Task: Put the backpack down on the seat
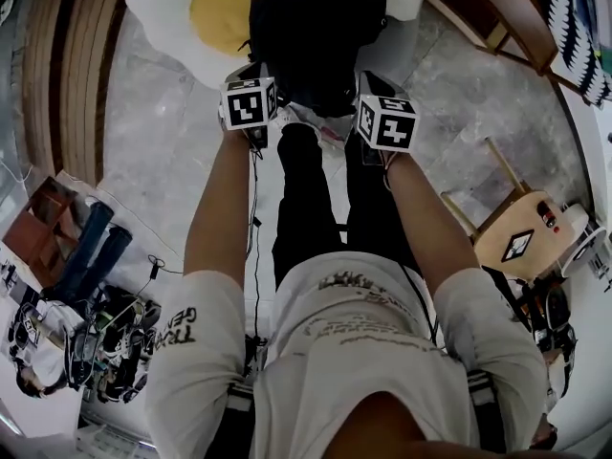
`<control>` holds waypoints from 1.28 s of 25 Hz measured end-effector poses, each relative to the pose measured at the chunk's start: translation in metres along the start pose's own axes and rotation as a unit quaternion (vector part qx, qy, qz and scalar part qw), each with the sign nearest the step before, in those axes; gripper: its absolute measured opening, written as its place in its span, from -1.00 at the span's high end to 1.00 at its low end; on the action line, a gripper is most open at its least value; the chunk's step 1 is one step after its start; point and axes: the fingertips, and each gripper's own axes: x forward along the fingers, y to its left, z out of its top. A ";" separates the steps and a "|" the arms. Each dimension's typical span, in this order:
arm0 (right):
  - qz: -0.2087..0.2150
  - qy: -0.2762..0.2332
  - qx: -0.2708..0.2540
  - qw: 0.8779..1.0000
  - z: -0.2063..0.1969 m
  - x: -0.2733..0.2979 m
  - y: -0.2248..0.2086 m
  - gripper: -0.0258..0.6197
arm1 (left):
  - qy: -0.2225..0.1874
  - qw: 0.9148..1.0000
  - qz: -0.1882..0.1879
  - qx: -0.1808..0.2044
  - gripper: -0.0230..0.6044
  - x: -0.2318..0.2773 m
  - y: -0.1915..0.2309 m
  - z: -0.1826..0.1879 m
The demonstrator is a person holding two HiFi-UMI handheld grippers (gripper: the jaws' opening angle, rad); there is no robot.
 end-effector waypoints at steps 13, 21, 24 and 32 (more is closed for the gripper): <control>0.070 -0.126 -0.055 0.988 0.074 -0.160 0.056 0.84 | -0.116 0.993 0.020 -0.031 0.86 -0.197 -0.074 0.051; 0.133 -0.244 -0.119 0.953 0.165 -0.269 0.131 0.84 | -0.254 0.966 0.027 -0.042 0.86 -0.328 -0.097 0.123; 0.137 -0.296 -0.149 0.933 0.192 -0.319 0.160 0.84 | -0.298 0.954 0.031 -0.018 0.86 -0.382 -0.104 0.150; 0.136 -0.424 -0.210 0.870 0.274 -0.425 0.228 0.84 | -0.405 0.913 0.054 0.013 0.86 -0.515 -0.088 0.211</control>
